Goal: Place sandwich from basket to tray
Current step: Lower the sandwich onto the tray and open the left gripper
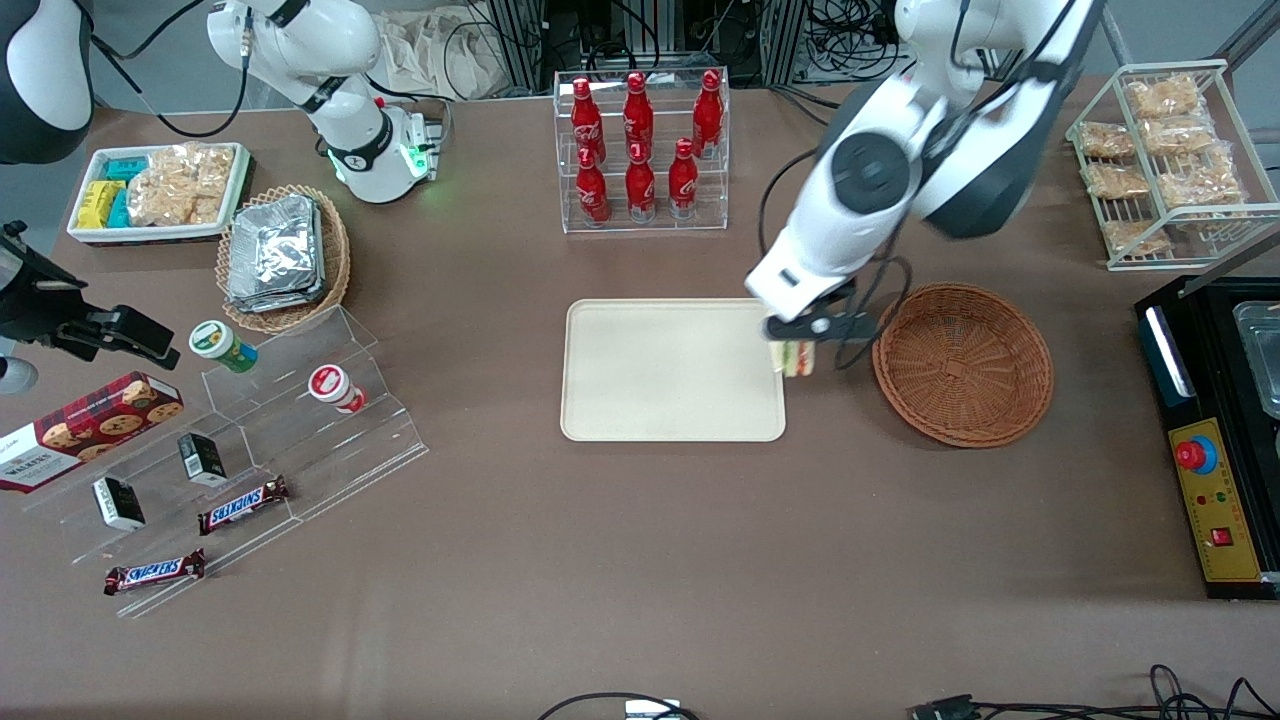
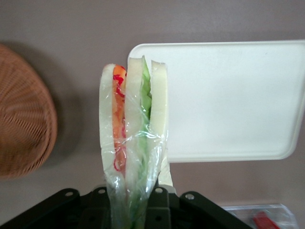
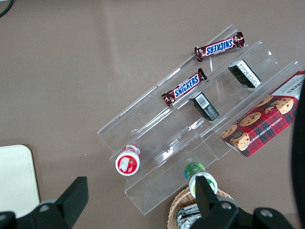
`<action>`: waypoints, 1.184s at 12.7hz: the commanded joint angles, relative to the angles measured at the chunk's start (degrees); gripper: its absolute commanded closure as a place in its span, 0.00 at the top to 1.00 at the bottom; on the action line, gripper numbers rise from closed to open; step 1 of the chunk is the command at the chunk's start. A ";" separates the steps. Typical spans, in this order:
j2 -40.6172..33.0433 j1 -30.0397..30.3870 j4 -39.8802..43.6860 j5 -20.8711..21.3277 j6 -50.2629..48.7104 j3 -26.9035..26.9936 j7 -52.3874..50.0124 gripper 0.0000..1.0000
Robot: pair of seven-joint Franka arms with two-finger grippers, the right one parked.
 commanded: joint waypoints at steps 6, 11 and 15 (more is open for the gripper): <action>18.26 -3.51 0.77 8.39 9.45 0.25 -4.05 0.00; 21.08 -3.42 0.77 11.65 9.46 0.43 -4.23 0.00; 21.09 -3.42 0.77 11.04 9.37 1.48 -4.84 1.00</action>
